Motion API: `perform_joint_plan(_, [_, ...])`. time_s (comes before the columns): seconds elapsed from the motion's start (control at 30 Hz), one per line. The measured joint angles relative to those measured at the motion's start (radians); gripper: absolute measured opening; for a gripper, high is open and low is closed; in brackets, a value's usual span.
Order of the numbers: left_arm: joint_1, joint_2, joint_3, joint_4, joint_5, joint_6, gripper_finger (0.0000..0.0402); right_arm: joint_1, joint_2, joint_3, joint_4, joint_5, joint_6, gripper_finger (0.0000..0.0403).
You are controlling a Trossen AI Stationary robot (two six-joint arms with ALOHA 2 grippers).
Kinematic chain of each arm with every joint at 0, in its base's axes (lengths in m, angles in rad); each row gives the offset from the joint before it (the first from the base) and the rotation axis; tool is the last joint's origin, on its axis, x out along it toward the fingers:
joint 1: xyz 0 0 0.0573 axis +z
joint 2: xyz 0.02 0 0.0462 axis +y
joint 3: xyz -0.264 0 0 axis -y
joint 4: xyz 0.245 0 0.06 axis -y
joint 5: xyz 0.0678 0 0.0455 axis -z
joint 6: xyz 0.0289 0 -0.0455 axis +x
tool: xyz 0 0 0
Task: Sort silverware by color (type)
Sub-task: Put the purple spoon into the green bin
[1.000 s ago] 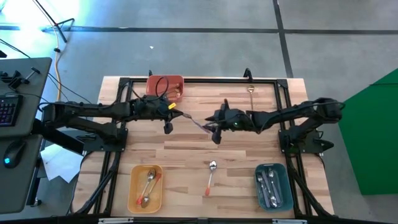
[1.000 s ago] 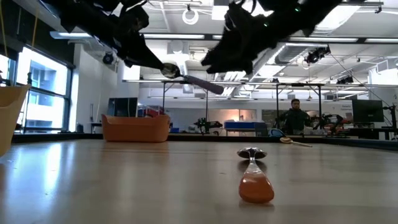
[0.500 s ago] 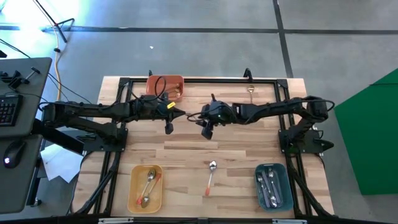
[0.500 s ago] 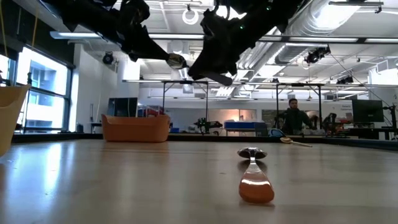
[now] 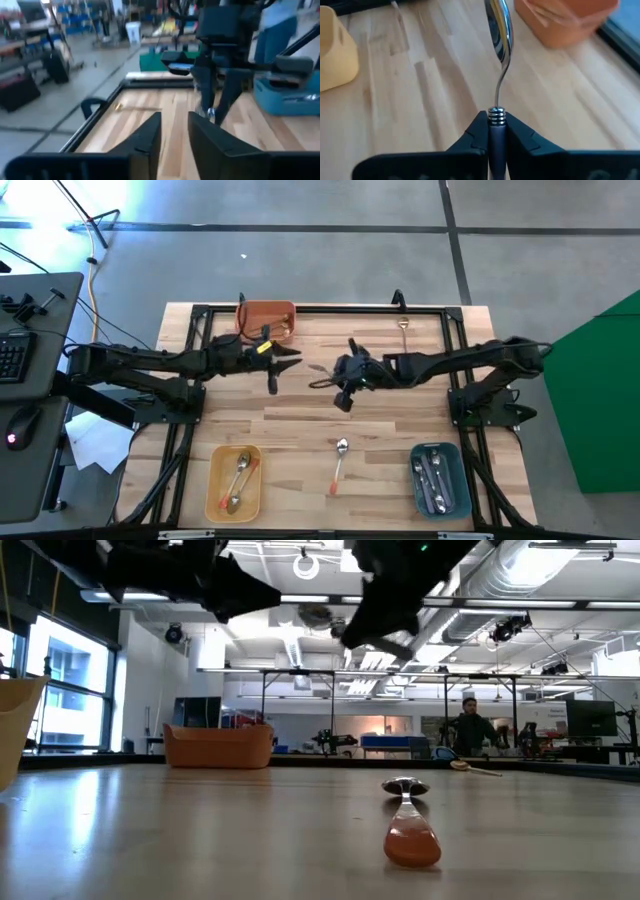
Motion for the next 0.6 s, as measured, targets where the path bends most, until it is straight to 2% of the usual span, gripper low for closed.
perform_joint_plan(0.1, [0.005,-0.001,-0.081,0.173,0.002,0.006,0.0113,0.066,-0.051,0.000,-0.109,0.042,0.147,0.0019])
perform_joint_plan(0.2, [0.008,-0.001,-0.144,0.266,-0.003,0.011,0.0131,0.158,-0.087,0.000,-0.251,0.077,0.353,0.0019])
perform_joint_plan(0.4, [0.008,0.000,-0.173,0.278,-0.004,0.016,0.0139,0.371,-0.112,0.000,-0.506,0.064,0.916,0.0019])
perform_joint_plan(0.6, [0.009,0.000,-0.173,0.284,-0.004,0.029,0.0134,0.629,-0.111,0.000,-0.605,0.042,1.454,0.0020])
